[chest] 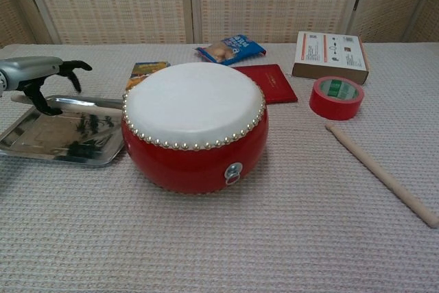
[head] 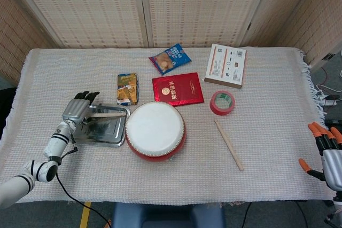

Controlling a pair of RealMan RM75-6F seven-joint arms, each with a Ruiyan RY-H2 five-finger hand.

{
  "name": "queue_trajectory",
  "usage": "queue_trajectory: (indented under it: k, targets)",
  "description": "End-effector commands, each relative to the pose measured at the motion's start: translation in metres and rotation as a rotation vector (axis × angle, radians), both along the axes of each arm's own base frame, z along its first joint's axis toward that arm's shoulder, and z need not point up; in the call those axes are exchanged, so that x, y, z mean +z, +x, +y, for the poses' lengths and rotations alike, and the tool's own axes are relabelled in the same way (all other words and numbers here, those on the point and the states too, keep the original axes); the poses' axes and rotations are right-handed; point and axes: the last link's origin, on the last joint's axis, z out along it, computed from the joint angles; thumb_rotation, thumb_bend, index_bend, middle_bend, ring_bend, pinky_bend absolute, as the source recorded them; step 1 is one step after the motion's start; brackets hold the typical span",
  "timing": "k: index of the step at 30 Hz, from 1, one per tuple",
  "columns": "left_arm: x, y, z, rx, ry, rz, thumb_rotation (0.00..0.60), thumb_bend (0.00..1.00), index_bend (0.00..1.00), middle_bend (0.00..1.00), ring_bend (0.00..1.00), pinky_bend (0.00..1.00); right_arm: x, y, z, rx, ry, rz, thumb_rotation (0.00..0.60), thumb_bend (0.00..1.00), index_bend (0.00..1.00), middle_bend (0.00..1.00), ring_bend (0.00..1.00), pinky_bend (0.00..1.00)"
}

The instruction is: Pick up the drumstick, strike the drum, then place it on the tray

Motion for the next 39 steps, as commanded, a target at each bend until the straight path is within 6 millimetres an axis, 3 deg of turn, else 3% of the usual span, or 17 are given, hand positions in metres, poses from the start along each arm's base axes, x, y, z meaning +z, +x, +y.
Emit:
queue_trajectory:
  k: [1,10,18,26,28,30,39]
  targets:
    - [0.004,0.003,-0.001,0.005,0.003,-0.027,0.600,0.25,0.00,0.00,0.00,0.05,0.000,0.000,0.000,-0.001,0.000,0.000,0.600,0.25,0.00,0.05,0.00,0.00]
    - [0.010,0.011,-0.004,-0.003,0.013,-0.079,0.600,0.24,0.00,0.00,0.00,0.03,0.001,0.000,0.000,0.000,-0.004,-0.002,0.600,0.25,0.00,0.05,0.00,0.00]
    - [0.038,0.022,-0.013,-0.023,0.092,-0.202,0.600,0.24,0.00,0.00,0.00,0.03,0.005,-0.001,0.000,0.001,-0.011,-0.003,0.600,0.25,0.00,0.05,0.00,0.00]
    - [0.061,0.012,-0.028,-0.008,0.175,-0.204,0.600,0.27,0.03,0.00,0.00,0.04,0.007,-0.001,-0.003,0.007,-0.006,-0.014,0.600,0.25,0.00,0.05,0.00,0.00]
    - [0.074,-0.002,-0.044,0.012,0.259,-0.174,0.600,0.30,0.07,0.01,0.00,0.04,0.009,-0.003,-0.004,-0.004,0.006,-0.029,0.600,0.25,0.00,0.05,0.00,0.00]
    - [0.081,-0.014,-0.072,0.029,0.311,-0.145,0.600,0.31,0.09,0.02,0.00,0.05,0.011,-0.005,-0.007,-0.003,0.024,-0.045,0.600,0.25,0.00,0.05,0.00,0.00]
    - [0.092,-0.024,-0.155,0.071,0.365,-0.096,0.600,0.31,0.12,0.03,0.00,0.05,0.008,-0.006,-0.012,0.029,0.057,-0.070,0.600,0.25,0.00,0.05,0.00,0.00]
